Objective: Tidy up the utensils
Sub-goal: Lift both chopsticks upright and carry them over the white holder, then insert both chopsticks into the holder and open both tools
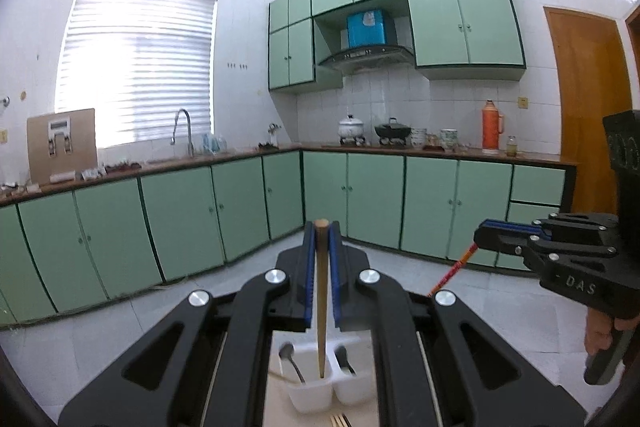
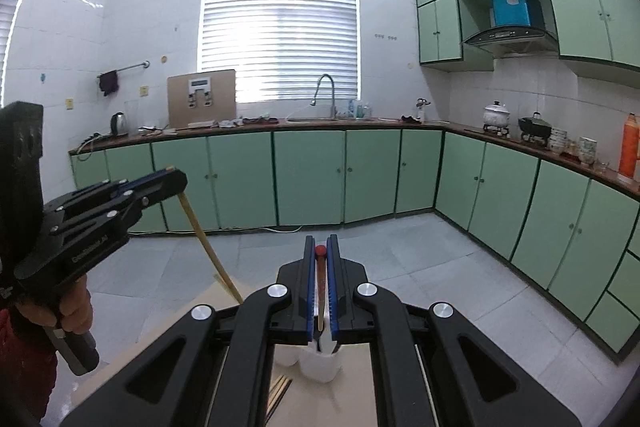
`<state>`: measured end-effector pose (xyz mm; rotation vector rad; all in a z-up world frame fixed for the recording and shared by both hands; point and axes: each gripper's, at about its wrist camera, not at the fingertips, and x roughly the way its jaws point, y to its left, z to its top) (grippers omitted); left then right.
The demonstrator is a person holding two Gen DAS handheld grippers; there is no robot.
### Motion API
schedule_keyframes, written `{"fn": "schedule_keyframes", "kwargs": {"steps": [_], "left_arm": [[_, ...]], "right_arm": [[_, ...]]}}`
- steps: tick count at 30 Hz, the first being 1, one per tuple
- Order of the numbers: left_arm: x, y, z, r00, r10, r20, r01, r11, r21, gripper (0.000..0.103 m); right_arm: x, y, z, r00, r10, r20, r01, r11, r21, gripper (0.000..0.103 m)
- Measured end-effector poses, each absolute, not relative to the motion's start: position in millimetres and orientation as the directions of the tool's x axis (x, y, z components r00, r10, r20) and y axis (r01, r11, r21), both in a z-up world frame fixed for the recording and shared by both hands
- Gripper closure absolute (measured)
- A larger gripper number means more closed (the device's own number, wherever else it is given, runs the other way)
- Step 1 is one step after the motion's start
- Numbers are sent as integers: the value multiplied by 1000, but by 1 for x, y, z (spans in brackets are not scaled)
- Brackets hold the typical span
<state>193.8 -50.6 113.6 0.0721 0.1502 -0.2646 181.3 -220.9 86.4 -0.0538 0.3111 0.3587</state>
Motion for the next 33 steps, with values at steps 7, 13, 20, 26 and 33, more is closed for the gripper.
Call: {"fn": "schedule_keyframes", "kwargs": {"steps": [7, 13, 20, 26, 33], "left_arm": [[246, -63, 88, 945, -243, -220, 258, 965, 39, 97], [276, -55, 52, 924, -227, -306, 244, 969, 19, 97], [297, -43, 16, 898, -209, -386, 233, 972, 14, 97], [308, -36, -7, 874, -196, -445, 227, 974, 16, 97], [307, -27, -14, 859, -198, -472, 230, 973, 11, 95]], "right_arm": [[225, -212, 60, 865, 323, -385, -350, 937, 0, 97], [250, -208, 27, 831, 325, -451, -354, 935, 22, 97], [263, -204, 0, 797, 332, -504, -358, 933, 48, 97], [264, -199, -13, 773, 341, -535, -368, 928, 60, 97], [258, -213, -14, 772, 353, -528, -355, 929, 101, 92]]}}
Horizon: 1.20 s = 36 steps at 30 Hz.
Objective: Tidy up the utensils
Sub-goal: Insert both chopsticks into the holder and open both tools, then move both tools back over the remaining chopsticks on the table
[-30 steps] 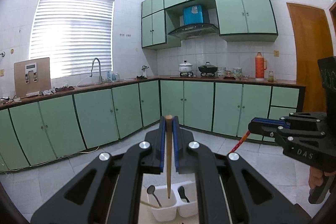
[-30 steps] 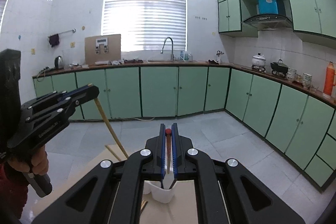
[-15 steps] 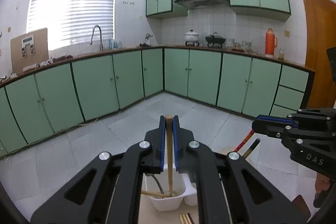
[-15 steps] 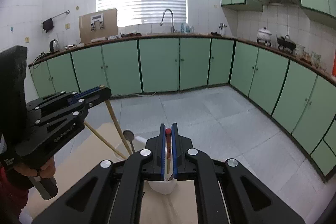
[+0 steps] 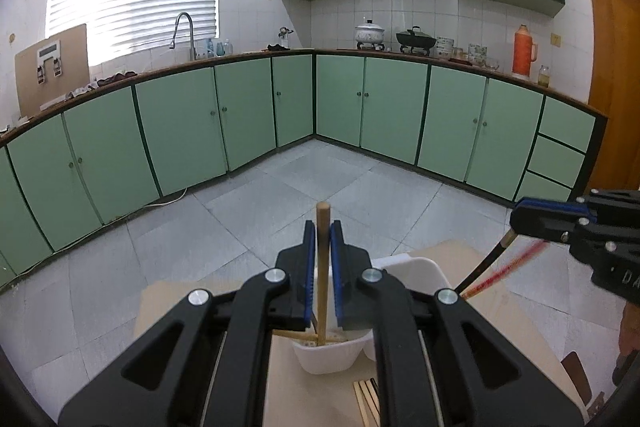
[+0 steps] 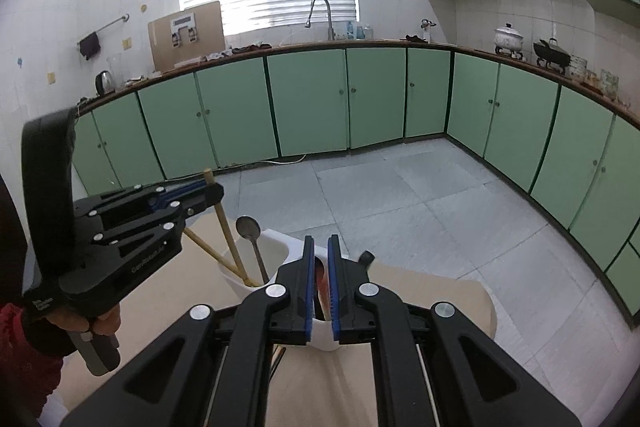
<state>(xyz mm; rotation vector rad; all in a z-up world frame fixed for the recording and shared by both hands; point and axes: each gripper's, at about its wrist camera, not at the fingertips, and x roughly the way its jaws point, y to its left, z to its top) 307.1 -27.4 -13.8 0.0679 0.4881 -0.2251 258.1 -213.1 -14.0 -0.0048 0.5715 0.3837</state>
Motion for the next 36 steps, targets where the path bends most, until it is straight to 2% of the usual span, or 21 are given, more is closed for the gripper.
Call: {"fn": "schedule_keyframes", "kwargs": {"steps": [3, 5, 12, 14, 16, 18, 26, 36], "left_arm": [[298, -22, -6, 870, -196, -453, 222, 975, 4, 81], [289, -20, 0, 882, -193, -430, 213, 977, -1, 63], [235, -9, 16, 931, -163, -325, 172, 985, -3, 34], [214, -7, 14, 945, -145, -293, 154, 988, 8, 25], [197, -7, 11, 953, -133, -273, 142, 990, 11, 20], [181, -7, 6, 955, -129, -267, 135, 991, 4, 17], [137, -4, -30, 954, -98, -284, 110, 994, 25, 12], [106, 8, -88, 921, -53, -385, 80, 995, 54, 11]], "right_arm": [[251, -219, -9, 786, 349, -510, -344, 933, 109, 80], [245, -225, -5, 800, 343, -493, -332, 937, 112, 71], [204, -243, -2, 855, 308, -418, -280, 951, 128, 46], [192, -245, -5, 867, 294, -401, -264, 956, 131, 35], [176, -248, -14, 879, 282, -383, -246, 959, 141, 29], [161, -247, -24, 888, 266, -375, -229, 963, 141, 22], [120, -237, -67, 902, 219, -371, -192, 975, 107, 9], [84, -209, -132, 860, 212, -465, -193, 977, 88, 8]]}}
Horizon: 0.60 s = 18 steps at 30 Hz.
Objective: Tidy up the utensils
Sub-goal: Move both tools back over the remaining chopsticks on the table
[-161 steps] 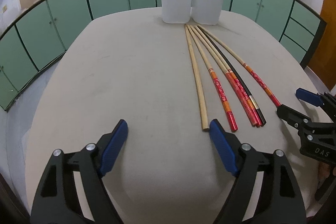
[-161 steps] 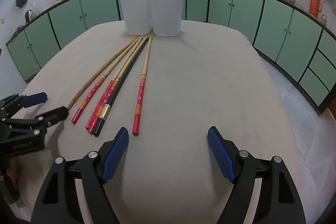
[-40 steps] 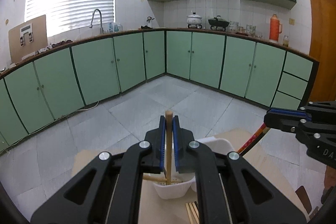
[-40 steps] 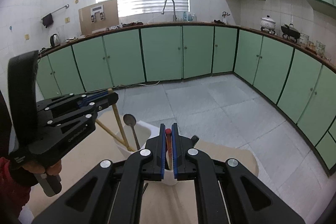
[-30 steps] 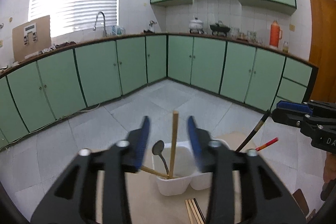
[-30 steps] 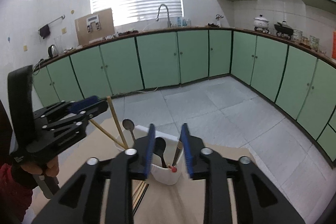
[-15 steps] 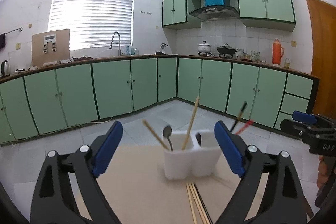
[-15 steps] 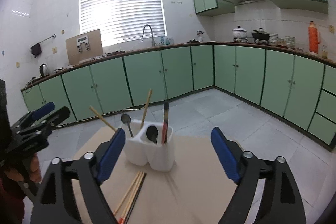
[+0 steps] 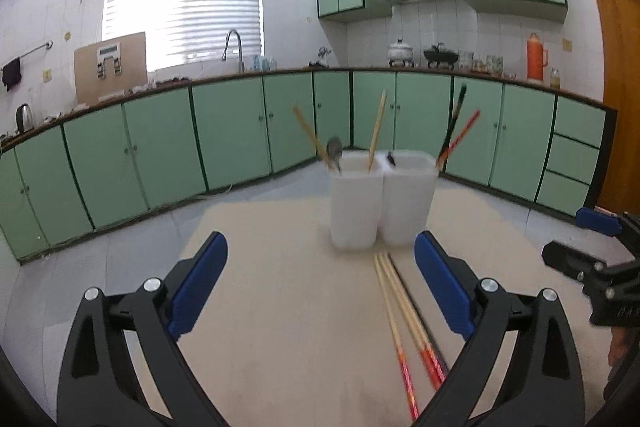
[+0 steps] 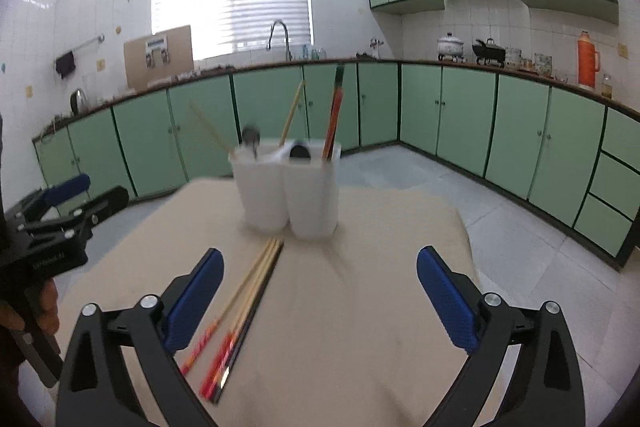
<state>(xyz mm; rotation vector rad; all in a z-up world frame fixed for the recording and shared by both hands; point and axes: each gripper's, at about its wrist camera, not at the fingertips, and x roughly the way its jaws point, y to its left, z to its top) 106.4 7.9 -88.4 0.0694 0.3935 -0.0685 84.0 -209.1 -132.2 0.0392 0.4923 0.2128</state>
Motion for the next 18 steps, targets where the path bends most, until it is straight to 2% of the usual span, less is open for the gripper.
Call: {"fn": "schedule_keyframes", "kwargs": {"steps": [6, 10, 15, 17, 18], "left_arm": [[96, 11, -122, 890, -35, -455, 80, 993, 81, 11], [91, 11, -139, 859, -30, -511, 87, 992, 89, 11], [87, 16, -155, 822, -17, -569, 87, 991, 97, 11], [86, 16, -161, 804, -14, -594, 85, 992, 92, 11], [84, 15, -164, 795, -15, -606, 88, 992, 91, 11]], "right_arm": [[73, -193, -172, 804, 216, -554, -204, 975, 85, 9], [67, -188, -186, 774, 209, -598, -197, 977, 87, 14], [61, -181, -200, 721, 227, -655, -220, 971, 94, 30], [60, -176, -205, 687, 251, -681, -240, 964, 113, 42], [60, -175, -206, 674, 265, -689, -250, 960, 125, 44]]}}
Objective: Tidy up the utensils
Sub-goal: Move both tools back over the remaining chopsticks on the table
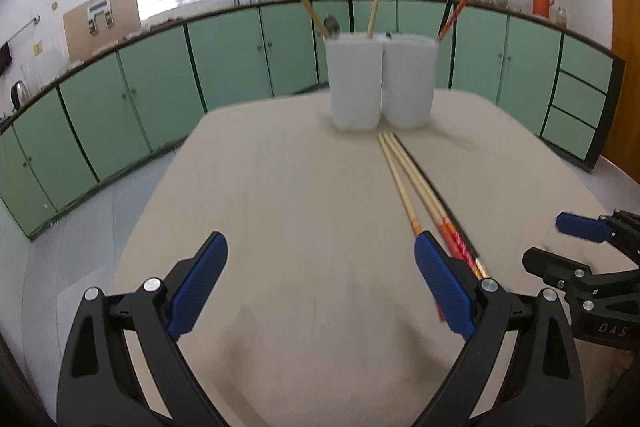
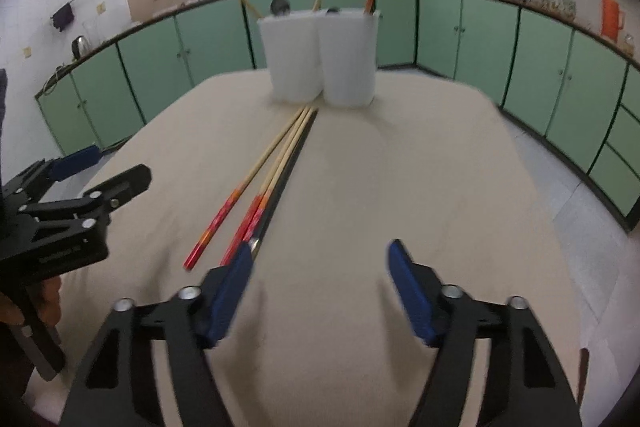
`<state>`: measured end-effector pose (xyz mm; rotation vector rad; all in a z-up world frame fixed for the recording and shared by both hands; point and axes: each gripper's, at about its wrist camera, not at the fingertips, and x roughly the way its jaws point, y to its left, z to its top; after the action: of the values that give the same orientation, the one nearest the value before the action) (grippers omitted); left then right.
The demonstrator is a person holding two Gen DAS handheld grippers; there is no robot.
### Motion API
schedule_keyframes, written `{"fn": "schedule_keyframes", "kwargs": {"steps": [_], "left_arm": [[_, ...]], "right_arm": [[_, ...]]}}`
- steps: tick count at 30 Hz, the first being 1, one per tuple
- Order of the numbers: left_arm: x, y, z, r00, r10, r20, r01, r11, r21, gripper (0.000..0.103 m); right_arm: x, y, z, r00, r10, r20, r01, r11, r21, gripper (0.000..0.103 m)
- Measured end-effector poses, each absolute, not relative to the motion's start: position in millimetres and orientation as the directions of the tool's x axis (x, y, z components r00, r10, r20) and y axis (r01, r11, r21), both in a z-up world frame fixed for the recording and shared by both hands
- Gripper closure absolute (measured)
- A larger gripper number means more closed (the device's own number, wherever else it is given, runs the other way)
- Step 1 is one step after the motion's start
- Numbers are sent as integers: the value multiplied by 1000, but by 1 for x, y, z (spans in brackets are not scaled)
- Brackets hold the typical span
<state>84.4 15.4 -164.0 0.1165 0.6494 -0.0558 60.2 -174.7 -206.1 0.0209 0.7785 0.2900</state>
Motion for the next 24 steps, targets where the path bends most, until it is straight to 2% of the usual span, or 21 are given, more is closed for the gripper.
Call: {"fn": "schedule_keyframes", "kwargs": {"steps": [2, 8, 24], "left_arm": [[83, 16, -168, 784, -15, -621, 94, 991, 95, 11], [79, 18, -172, 760, -15, -650, 99, 991, 93, 11], [77, 13, -172, 753, -26, -657, 111, 990, 88, 11]], "right_arm": [[58, -170, -209, 649, 290, -704, -270, 952, 144, 50], [54, -156, -218, 610, 296, -735, -313, 942, 119, 55], [54, -148, -221, 646, 207, -735, -289, 957, 16, 55]]}}
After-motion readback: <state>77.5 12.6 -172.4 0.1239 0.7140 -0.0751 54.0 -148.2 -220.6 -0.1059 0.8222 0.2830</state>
